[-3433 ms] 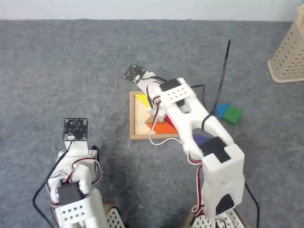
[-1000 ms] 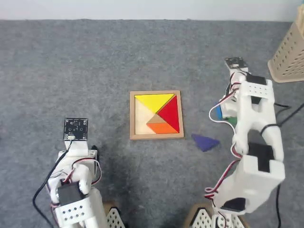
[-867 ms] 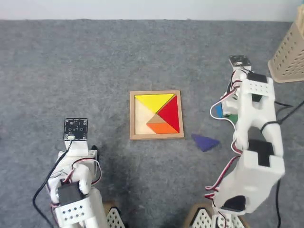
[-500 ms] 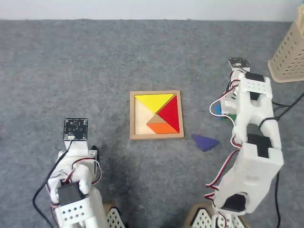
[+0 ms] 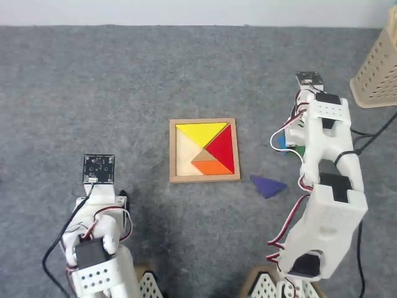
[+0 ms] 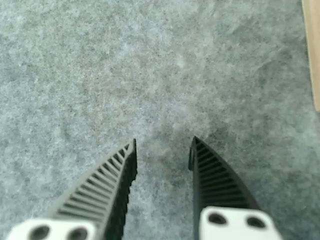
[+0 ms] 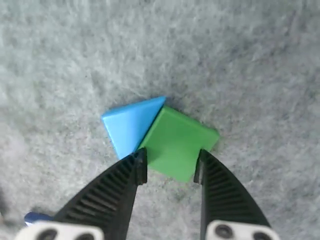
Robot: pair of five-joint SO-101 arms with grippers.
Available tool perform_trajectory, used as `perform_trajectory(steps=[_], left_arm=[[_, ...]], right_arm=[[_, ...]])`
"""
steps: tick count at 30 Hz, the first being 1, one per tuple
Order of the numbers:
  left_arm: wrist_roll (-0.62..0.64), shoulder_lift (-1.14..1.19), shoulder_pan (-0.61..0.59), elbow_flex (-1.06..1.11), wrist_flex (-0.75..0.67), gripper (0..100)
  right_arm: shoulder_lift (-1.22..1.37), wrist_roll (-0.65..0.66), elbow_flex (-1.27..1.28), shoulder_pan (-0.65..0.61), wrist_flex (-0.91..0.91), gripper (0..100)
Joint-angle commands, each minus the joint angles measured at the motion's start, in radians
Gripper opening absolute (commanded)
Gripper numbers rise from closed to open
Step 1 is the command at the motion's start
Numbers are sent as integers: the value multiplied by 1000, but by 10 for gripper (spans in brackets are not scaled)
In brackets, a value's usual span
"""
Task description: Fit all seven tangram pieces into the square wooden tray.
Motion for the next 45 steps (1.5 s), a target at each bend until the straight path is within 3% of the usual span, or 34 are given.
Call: perform_trajectory(steps=[1,8,17,34,45], left_arm=[[-6,-8,-5,-12,3,168],[-6,-8,-5,-12,3,168],[-6,-8,-5,-12,3,168],[-6,-8,-5,-12,3,168],[-6,-8,-5,-12,3,168]], right_arm=[[-2,-29,-49,-15,33,204],[-65,-64,-135,-50,125,214],[39,-89,-147,-47,85,214],[82,-61,-143,77,110,214],[84,-5,-143,45,127,207]])
